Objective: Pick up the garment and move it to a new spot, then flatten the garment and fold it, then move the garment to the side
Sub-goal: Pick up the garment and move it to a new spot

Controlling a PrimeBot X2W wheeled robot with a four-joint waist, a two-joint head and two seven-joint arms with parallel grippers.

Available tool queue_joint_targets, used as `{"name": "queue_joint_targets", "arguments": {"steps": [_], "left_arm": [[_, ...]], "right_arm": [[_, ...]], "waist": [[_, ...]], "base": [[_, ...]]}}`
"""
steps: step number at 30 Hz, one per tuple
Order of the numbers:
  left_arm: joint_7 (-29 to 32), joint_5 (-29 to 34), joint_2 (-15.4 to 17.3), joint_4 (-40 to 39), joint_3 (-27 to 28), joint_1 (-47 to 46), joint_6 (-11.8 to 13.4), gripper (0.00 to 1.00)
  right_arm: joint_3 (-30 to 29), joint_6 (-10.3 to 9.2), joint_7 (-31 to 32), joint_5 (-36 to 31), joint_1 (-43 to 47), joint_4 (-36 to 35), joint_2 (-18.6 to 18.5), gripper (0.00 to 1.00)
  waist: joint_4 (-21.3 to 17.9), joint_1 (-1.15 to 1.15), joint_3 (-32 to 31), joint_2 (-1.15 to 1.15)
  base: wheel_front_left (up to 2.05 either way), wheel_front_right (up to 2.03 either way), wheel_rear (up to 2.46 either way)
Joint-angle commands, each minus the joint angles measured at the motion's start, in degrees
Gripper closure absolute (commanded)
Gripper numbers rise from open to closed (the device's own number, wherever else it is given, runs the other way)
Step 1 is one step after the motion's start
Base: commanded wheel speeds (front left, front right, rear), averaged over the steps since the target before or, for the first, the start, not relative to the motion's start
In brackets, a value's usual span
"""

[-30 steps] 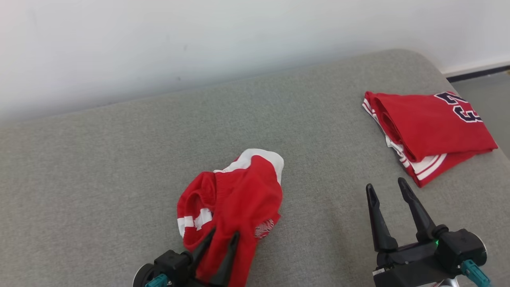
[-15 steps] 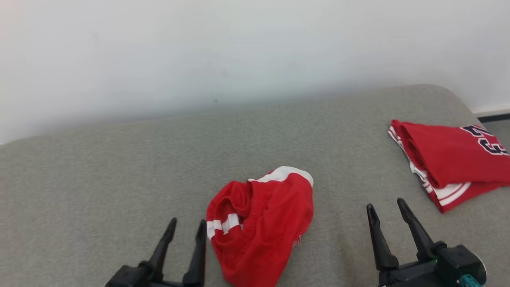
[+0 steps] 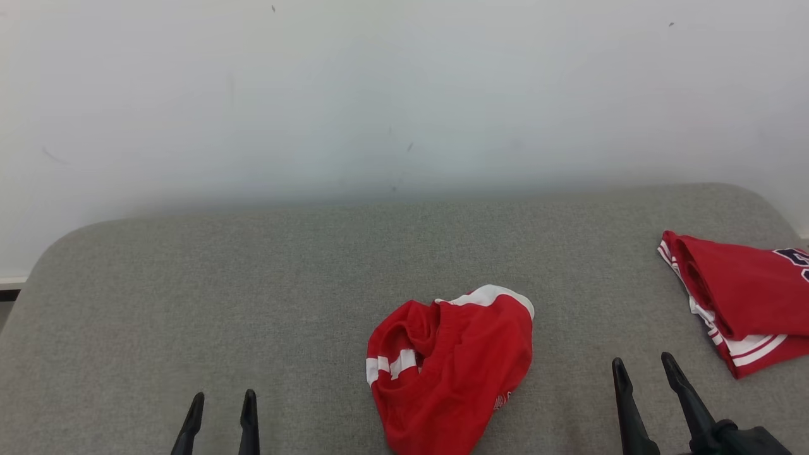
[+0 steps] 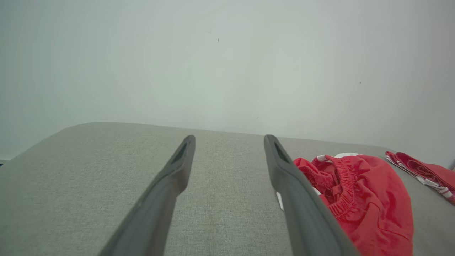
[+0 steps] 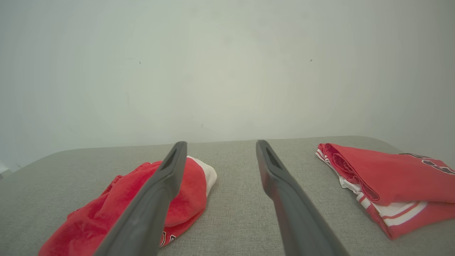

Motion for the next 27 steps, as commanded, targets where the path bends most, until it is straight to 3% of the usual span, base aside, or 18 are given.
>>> {"name": "queue_joint_targets", "arguments": {"steps": [1,10,27], "left_arm": [[-0.27,0.55,0.04,-0.73,0.88,1.41,-0.36,0.00],[-0.27,4.46,-0.21,-1.13,1.54,5.36,-2.72,0.00],[-0.27,4.59,-0.38,0.24,0.92,5.49,-3.20,0.00]], "right_arm": [[-0.13,-0.04,-0.03,-0.04,1.00,-0.26,0.12,0.00],[-0.21,-0.04,-0.03,0.11,4.21,-0.44,0.56,0.00],[0.18,-0.04,-0.04,0.24,4.88,-0.24,0.69,0.00]], "waist": [[0.55,0.01,-0.67,0.00],[0.95,0.01,-1.87,0.00],[1.58,0.01,-1.87,0.00]], "base": [[0.00,0.00,0.00],[0.00,0.00,0.00],[0.00,0.00,0.00]]}}
